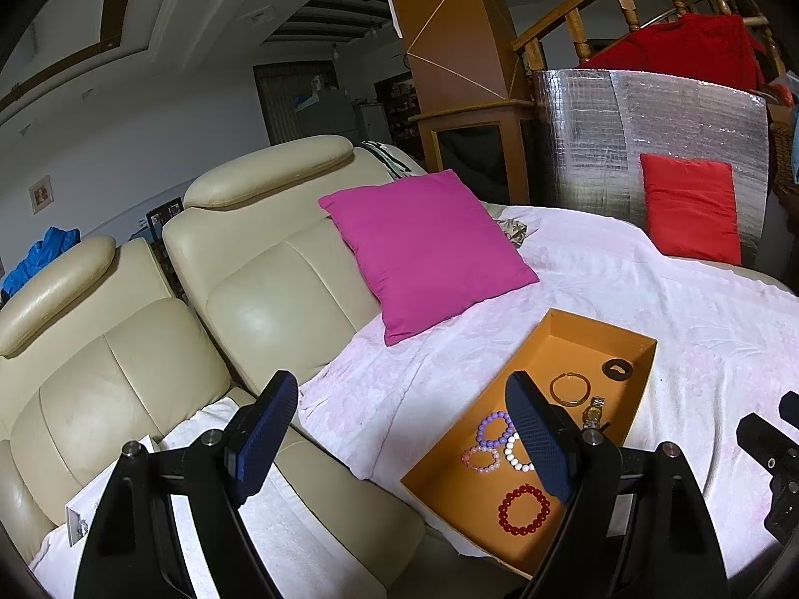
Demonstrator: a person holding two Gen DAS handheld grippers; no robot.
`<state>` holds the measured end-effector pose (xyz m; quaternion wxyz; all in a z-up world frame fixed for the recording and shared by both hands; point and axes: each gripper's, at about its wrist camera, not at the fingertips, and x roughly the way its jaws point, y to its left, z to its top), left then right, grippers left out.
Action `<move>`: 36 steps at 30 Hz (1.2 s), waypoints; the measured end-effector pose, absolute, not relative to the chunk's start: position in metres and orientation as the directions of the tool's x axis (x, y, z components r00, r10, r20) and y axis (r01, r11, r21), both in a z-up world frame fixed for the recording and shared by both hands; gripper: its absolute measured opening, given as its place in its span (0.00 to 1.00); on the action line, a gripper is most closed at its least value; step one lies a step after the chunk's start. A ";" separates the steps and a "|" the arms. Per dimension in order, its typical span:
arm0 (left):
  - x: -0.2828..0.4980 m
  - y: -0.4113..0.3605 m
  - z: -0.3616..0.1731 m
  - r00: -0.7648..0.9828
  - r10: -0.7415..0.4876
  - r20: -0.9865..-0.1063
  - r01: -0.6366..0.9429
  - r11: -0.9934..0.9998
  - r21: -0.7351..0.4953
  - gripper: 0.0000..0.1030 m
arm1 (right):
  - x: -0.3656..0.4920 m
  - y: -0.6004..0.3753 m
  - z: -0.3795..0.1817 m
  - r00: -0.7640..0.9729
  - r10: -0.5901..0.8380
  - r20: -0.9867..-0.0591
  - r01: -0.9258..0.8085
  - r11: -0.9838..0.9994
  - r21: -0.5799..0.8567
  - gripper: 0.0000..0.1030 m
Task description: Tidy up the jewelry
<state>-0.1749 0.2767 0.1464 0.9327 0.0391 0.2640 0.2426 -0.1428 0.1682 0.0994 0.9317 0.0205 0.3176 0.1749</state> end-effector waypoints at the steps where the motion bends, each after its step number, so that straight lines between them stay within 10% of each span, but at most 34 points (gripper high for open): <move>1: -0.175 0.278 0.146 0.745 0.470 -0.473 -0.430 0.881 0.198 0.83 | -0.143 0.168 0.100 0.738 0.338 -0.583 -0.312 0.938 0.150 0.66; 36: -0.173 0.289 0.141 0.754 0.451 -0.478 -0.433 0.888 0.156 0.83 | -0.124 0.182 0.097 0.744 0.319 -0.588 -0.312 0.943 0.118 0.66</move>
